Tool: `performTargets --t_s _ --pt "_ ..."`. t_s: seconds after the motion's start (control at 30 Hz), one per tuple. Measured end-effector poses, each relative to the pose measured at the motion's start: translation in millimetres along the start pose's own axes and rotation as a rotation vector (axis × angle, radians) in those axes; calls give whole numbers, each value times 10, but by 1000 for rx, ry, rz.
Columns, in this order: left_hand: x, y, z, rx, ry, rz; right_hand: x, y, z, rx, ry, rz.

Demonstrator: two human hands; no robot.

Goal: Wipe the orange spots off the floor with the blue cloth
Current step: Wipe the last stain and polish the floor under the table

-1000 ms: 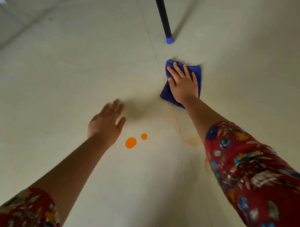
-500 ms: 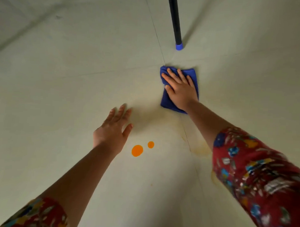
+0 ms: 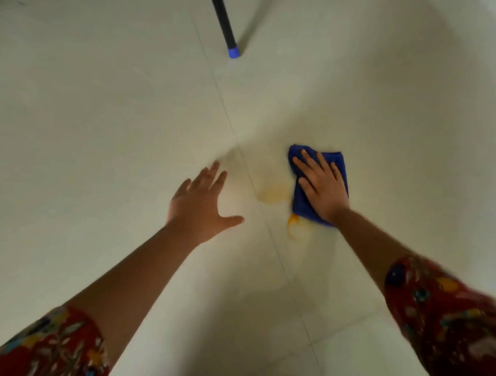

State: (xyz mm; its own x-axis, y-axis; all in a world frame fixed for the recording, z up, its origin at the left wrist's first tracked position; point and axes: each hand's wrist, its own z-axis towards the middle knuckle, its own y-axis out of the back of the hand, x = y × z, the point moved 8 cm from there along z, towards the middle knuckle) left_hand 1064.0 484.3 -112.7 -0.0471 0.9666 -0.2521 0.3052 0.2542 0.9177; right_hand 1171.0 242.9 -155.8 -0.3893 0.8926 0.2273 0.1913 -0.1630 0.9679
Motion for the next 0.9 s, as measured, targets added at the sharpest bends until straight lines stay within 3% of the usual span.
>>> performTargets --t_s 0.1,0.2,0.4,0.47,0.57,0.63,0.7,0.8,0.9 --pt "-364 -330 -246 -6 -116 35 104 -143 -1082 -38 -119 27" --pt "-394 -487 -426 -74 -114 -9 317 -253 -1730 -36 -194 37" --pt "-147 -578 -752 -168 -15 -46 81 -153 -1027 -102 -542 -7" --pt "-82 -595 -802 -159 8 -19 319 -194 -625 -45 -489 -16" --pt "-28 -582 -808 -163 45 -22 1107 -352 -669 8 -53 -39" --pt "8 -583 -782 -155 62 -29 1268 -430 -1113 31 121 -19" --pt "38 -588 -766 -152 80 -58 903 -354 -1276 -21 78 29" --pt "61 -608 -789 -166 94 -61 231 -131 -900 -113 -220 39" --pt "99 -599 -806 -176 129 -79 316 -90 -330 -129 -343 32"
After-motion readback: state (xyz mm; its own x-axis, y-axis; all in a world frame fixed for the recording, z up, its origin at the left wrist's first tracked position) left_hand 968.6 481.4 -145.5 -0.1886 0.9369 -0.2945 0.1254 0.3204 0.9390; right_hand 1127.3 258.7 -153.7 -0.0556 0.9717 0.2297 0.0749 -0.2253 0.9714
